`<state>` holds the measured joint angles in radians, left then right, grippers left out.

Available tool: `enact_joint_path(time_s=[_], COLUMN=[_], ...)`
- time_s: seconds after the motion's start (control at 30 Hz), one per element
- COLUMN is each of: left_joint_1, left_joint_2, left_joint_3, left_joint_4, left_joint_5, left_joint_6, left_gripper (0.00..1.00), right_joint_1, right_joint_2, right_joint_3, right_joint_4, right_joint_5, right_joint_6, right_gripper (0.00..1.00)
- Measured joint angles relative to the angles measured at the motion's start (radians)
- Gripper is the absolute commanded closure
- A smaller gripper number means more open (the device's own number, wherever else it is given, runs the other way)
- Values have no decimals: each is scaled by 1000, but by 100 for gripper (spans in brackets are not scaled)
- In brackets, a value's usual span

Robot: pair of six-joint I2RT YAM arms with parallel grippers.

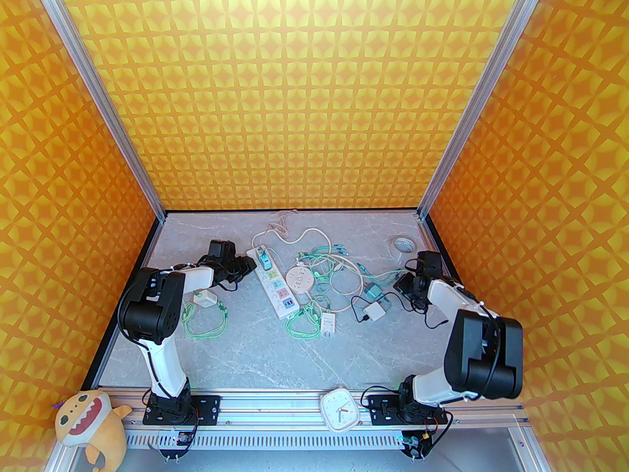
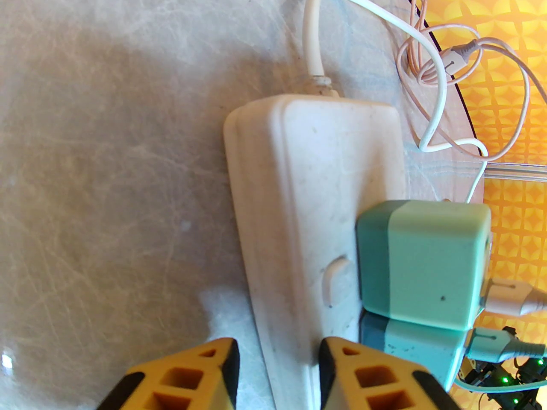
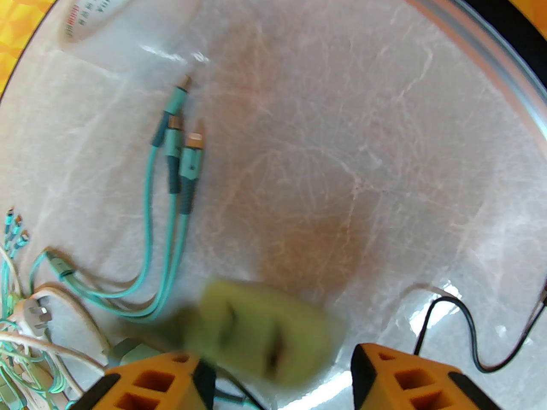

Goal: Pull the plug off the socket

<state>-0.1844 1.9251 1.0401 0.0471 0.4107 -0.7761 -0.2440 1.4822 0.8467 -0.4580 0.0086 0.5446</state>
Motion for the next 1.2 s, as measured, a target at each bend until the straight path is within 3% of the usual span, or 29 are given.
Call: enact_joint_path(time_s=[0.43,0.6,0.77,0.93,1.2], left_joint_1=[0,0,-2,-2,13], left_joint_2=[0,-3,-44,-85,-109], left_joint_3=[0,-1,-32,-45,-44], left_joint_4=[0,-5,-35,-64,-35], left_joint_5=[0,-6,-38,-72,-85], left_joint_6=[0,2,19,45,60], left_gripper=[63,60,59,58,58], right_joint_1=[6,74,232,451,767], right_joint_2=[-76,-143,-172,-188,-93], right_joint_3=[11,11,13,29,174], right_joint_4=[-63,-64,-38,9,85], right_joint_5=[-13,-31,-78,-97,-32], right_joint_6=[-17,-45,-79,-112,-163], right_gripper=[38,33,33,33,36])
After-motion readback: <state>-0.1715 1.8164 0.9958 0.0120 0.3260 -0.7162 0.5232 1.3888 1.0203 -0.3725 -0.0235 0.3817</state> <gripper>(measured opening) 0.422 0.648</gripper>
